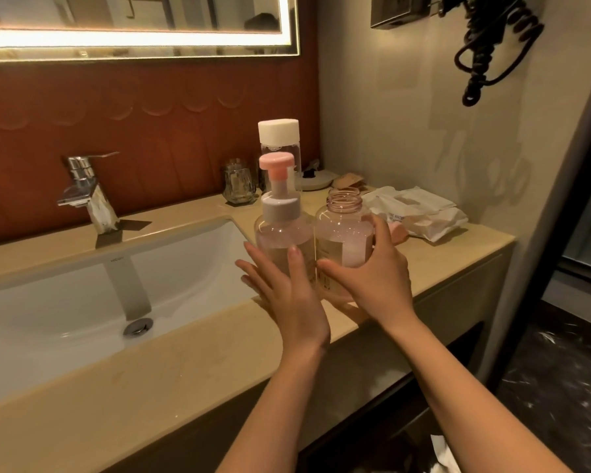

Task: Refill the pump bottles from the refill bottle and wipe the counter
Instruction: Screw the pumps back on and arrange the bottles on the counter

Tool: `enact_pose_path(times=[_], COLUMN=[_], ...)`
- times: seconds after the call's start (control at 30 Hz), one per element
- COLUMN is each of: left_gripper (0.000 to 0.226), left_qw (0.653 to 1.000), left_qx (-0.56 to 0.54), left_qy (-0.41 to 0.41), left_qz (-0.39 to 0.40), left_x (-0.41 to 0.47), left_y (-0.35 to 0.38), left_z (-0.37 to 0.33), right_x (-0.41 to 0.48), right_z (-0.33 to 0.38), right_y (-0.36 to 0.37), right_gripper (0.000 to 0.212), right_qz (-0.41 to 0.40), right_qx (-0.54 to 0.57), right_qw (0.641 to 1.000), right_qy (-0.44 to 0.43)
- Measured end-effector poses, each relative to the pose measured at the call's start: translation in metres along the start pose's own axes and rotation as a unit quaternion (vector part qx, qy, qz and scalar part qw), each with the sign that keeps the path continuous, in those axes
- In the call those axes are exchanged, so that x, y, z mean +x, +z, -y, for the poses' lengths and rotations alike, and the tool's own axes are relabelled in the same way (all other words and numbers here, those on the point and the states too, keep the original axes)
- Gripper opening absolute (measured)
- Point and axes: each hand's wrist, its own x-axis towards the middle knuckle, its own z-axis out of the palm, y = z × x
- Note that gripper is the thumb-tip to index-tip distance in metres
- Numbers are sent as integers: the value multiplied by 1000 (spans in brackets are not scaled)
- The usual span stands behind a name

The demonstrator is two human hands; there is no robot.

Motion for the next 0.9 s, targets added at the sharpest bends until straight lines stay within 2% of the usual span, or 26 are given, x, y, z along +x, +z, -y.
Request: enact_pose_path(times=[0.17, 0.33, 0.4, 0.5, 0.57, 0.63, 0.73, 0.9], left_gripper=[63, 63, 68, 95, 99, 93, 103, 120], left_qw=[999, 998, 996, 984, 976, 979, 982, 980], left_qx=[-24, -9, -9, -56, -80, -75, -63, -23], left_qy=[-28, -44, -31, -84, -103, -77, -29, 6], left_qz=[6, 50, 88, 149, 173, 174, 174, 198], left_x=[18, 37, 41, 46, 42, 30, 22, 16], left_y=[26, 36, 36, 30, 21, 10, -8, -33], left_z=[-5, -4, -1, 10, 8, -7, -7, -6], right_x=[-1, -1, -1, -3, -5, -6, -9, -21], right_z=[-3, -5, -5, -5, -3, -1, 3, 12], right_y=[-4, -1, -1, -2, -2, -3, 0, 16], right_gripper=[98, 98, 97, 97, 98, 98, 97, 94], right_qz=[2, -1, -3, -3, -8, -9, -7, 22], right_qx=[-4, -9, -14, -18, -20, -22, -21, -21], right_qw=[1000, 1000, 1000, 1000, 1000, 1000, 1000, 999], right_qy=[-5, -2, -3, -5, -7, -8, -8, -13])
